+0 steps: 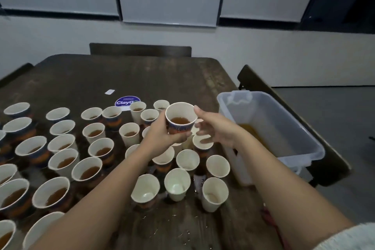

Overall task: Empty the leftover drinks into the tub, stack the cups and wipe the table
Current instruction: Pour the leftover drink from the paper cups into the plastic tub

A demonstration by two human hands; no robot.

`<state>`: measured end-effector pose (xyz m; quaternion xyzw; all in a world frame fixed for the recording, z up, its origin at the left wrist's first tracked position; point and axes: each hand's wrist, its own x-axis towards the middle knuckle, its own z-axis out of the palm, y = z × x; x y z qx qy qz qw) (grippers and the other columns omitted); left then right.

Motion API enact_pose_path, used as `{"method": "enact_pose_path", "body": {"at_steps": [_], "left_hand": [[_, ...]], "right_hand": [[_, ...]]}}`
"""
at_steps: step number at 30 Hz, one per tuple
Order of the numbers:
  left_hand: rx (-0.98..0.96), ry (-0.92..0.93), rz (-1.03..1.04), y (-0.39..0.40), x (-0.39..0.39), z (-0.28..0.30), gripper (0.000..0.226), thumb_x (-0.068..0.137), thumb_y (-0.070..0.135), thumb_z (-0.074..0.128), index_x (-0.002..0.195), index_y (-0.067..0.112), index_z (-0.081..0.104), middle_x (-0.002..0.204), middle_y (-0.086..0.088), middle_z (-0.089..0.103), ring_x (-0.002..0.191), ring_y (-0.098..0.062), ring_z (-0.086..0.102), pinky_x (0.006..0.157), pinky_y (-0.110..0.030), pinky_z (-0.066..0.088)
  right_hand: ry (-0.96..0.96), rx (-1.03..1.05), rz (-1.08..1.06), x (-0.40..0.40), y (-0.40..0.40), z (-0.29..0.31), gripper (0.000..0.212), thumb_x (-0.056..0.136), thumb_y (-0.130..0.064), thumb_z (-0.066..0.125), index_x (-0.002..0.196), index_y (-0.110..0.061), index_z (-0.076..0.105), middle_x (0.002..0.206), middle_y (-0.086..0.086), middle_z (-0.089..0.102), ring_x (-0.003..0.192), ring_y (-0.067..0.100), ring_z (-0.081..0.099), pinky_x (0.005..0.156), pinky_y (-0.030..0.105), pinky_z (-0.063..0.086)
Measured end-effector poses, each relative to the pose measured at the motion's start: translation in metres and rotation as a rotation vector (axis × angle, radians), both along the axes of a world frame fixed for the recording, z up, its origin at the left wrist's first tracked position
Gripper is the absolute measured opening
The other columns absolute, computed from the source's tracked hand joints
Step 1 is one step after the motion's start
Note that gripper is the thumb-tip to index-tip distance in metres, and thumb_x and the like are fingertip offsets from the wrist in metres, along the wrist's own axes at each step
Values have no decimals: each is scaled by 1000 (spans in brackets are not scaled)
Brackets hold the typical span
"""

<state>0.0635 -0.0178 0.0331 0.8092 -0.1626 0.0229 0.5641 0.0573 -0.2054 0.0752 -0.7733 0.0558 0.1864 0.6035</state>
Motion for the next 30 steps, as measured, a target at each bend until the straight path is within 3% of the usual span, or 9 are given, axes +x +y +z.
{"method": "enact_pose_path", "body": {"at_steps": [6, 10, 13, 15, 18, 21, 24, 27, 30], "left_hand": [[-27, -25, -111, -84, 21, 10, 67, 67, 24, 87, 119, 29, 45, 106, 22, 59, 98, 9, 58, 78, -7, 46], [-10, -58, -173, -136, 32, 15, 68, 70, 21, 85, 123, 27, 43, 107, 22, 56, 99, 6, 56, 77, -4, 44], [19, -78, -201, -166, 40, 15, 63, 73, 19, 83, 114, 41, 40, 103, 26, 53, 96, 7, 55, 75, -2, 43], [40, -98, -222, -183, 47, 10, 64, 72, 17, 84, 113, 44, 42, 106, 24, 55, 101, 3, 57, 83, -7, 45], [136, -106, -200, -196, 60, -8, 68, 70, 29, 84, 125, 35, 46, 121, 12, 56, 114, -7, 54, 98, -32, 49], [374, -25, -54, -201, 67, -30, 75, 85, 36, 70, 146, 26, 29, 152, 1, 33, 139, -21, 32, 115, -48, 30], [502, 23, -31, -204, 64, -46, 65, 101, 37, 43, 154, 21, 9, 162, 4, 0, 149, -17, -3, 121, -44, 2], [411, 35, -27, -204, 62, -54, 59, 103, 28, 37, 154, 23, 7, 162, 7, -6, 149, -13, -7, 119, -43, -3], [338, 35, -22, -206, 61, -57, 59, 102, 24, 37, 154, 25, 8, 162, 9, -4, 149, -12, -3, 120, -44, -3]], "right_hand": [[83, 363, -77, -5, -71, -8, 76, 78, -67, 52, 126, -9, 62, 119, 22, 65, 109, 34, 64, 96, 42, 53], [11, 400, -195, 0, -113, -9, 64, 84, -60, 55, 128, -14, 59, 117, 14, 69, 107, 27, 68, 92, 39, 55], [-22, 363, -246, 4, -137, -10, 62, 86, -59, 56, 133, -18, 53, 124, 12, 63, 110, 28, 65, 99, 42, 51], [-53, 307, -268, 7, -151, -12, 56, 88, -57, 55, 131, -21, 53, 122, 8, 62, 109, 27, 65, 93, 40, 55], [-104, 203, -316, 12, -168, -19, 44, 89, -55, 55, 123, -26, 56, 114, 1, 64, 105, 23, 64, 94, 41, 53], [-122, 136, -391, 20, -181, -32, 44, 91, -51, 55, 126, -24, 55, 115, 2, 63, 109, 24, 60, 100, 47, 49], [-137, 96, -441, 28, -190, -46, 38, 91, -49, 58, 120, -25, 57, 112, 0, 64, 108, 22, 60, 97, 44, 50], [-188, 28, -467, 33, -196, -56, 35, 91, -45, 61, 116, -20, 62, 102, -2, 64, 106, 21, 61, 90, 38, 52], [-218, -39, -473, 38, -200, -62, 53, 88, -45, 65, 133, -17, 55, 118, 3, 63, 112, 22, 60, 89, 37, 52]]}}
